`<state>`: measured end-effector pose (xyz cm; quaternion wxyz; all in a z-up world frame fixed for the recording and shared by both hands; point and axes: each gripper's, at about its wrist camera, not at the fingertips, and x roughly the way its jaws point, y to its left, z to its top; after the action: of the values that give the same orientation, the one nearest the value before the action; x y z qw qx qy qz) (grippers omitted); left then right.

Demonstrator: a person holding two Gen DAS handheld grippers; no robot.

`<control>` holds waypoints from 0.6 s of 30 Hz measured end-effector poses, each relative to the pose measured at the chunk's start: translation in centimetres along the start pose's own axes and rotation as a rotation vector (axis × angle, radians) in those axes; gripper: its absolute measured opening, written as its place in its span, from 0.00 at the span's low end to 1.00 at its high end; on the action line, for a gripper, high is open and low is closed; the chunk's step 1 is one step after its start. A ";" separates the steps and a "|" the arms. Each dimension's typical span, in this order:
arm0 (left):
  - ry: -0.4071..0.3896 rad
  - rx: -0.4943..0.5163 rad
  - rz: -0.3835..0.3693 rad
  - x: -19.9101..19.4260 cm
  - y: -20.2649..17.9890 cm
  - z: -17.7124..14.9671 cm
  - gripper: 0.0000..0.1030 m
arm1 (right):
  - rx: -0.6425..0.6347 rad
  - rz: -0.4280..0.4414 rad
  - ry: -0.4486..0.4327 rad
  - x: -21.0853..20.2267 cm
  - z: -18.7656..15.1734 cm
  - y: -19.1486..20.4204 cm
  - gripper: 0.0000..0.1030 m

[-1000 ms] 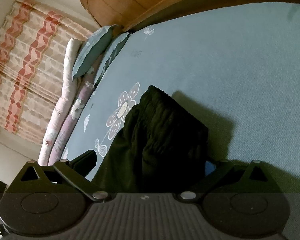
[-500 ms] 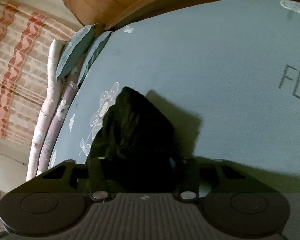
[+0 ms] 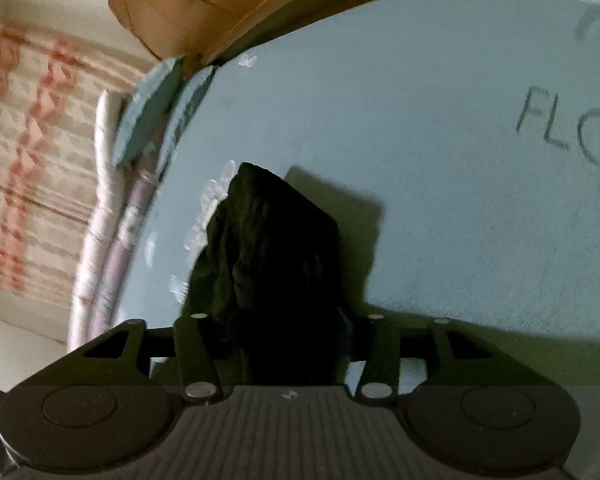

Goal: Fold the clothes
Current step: 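Hold the shorts edge with the right gripper above the sheet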

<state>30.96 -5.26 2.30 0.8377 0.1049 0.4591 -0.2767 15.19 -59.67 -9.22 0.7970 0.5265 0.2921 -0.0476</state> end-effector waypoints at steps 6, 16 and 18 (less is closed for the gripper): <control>-0.047 0.183 -0.063 2.2 -4.6 4.9 0.87 | -0.014 0.018 0.029 -0.2 -0.5 0.5 0.69; -0.042 0.226 -0.183 5.1 -8.9 6.7 0.87 | -0.038 0.042 0.012 0.8 -0.6 1.3 0.86; -0.039 0.218 -0.187 5.1 -8.6 6.7 0.87 | -0.078 0.044 0.010 2.2 0.6 2.2 0.96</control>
<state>33.07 -17.05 2.47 0.8007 0.1466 0.4178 -0.4035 18.08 -58.70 -8.39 0.8162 0.5016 0.2863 -0.0159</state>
